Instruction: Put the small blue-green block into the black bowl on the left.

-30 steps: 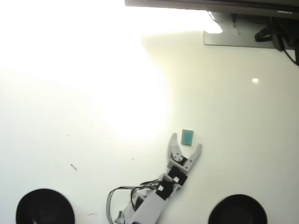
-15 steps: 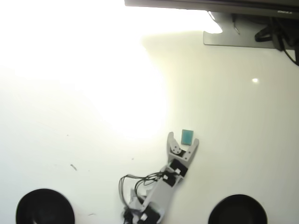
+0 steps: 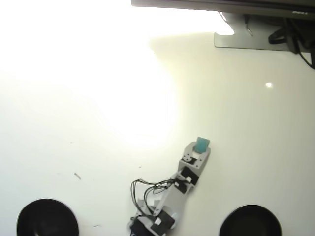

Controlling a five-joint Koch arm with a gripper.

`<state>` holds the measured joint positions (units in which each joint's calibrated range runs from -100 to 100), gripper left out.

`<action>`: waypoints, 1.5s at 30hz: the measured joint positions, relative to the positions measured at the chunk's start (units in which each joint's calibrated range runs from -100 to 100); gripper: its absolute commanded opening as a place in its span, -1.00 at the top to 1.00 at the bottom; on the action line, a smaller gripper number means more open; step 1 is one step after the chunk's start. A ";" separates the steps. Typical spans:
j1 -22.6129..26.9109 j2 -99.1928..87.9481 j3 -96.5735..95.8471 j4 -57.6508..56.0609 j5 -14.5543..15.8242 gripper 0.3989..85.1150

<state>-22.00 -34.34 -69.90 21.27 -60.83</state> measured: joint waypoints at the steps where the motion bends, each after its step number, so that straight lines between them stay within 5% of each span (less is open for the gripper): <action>1: 0.54 -1.01 0.09 -1.40 0.10 0.90; 15: 16.17 -20.08 0.00 -11.44 6.79 0.92; 27: 36.39 -32.58 3.88 -17.94 14.26 0.93; 45: 58.46 -41.92 13.11 -28.88 14.02 0.93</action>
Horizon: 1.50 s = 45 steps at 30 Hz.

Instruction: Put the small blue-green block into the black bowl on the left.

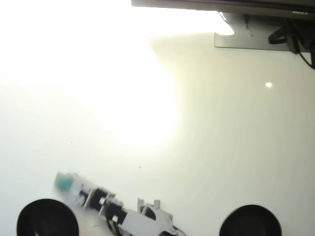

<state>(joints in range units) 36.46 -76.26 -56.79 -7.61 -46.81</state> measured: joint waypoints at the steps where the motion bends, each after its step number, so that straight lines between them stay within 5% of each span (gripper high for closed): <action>1: 1.56 0.00 1.20 -0.33 -0.15 0.93; 15: 14.31 10.98 7.29 -1.81 -0.63 0.93; 30: 19.10 20.20 7.29 -1.07 -0.49 0.92; 34: 19.10 21.21 7.29 0.41 -0.49 0.35; 45: 16.26 19.07 11.08 3.04 0.49 0.26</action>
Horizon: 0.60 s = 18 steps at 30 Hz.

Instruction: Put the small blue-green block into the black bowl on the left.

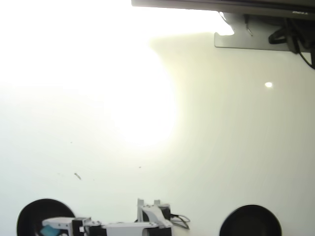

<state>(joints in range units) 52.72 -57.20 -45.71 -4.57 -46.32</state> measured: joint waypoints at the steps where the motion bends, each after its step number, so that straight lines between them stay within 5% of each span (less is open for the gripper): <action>1: -0.59 -1.01 0.37 0.16 0.59 0.26; 5: -4.05 -5.56 0.74 0.16 4.54 0.26; 18: -20.22 -28.28 -12.74 6.33 27.59 0.26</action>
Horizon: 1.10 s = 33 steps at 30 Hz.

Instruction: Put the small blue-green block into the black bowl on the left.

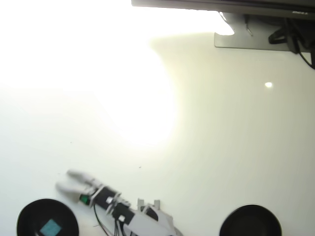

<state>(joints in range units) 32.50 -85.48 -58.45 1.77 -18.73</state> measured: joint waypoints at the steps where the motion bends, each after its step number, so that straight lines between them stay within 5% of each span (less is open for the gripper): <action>1: -1.56 -0.88 0.00 0.00 1.61 0.26; 8: -13.38 -2.78 -2.59 -1.40 10.79 0.26; 17: -22.61 -7.58 -14.77 -1.40 20.12 0.26; 24: -27.74 -12.25 -23.73 -1.40 23.59 0.26; 33: -33.06 -12.50 -31.12 -1.07 23.98 0.25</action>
<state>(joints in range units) -0.56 -97.98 -89.57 0.70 5.25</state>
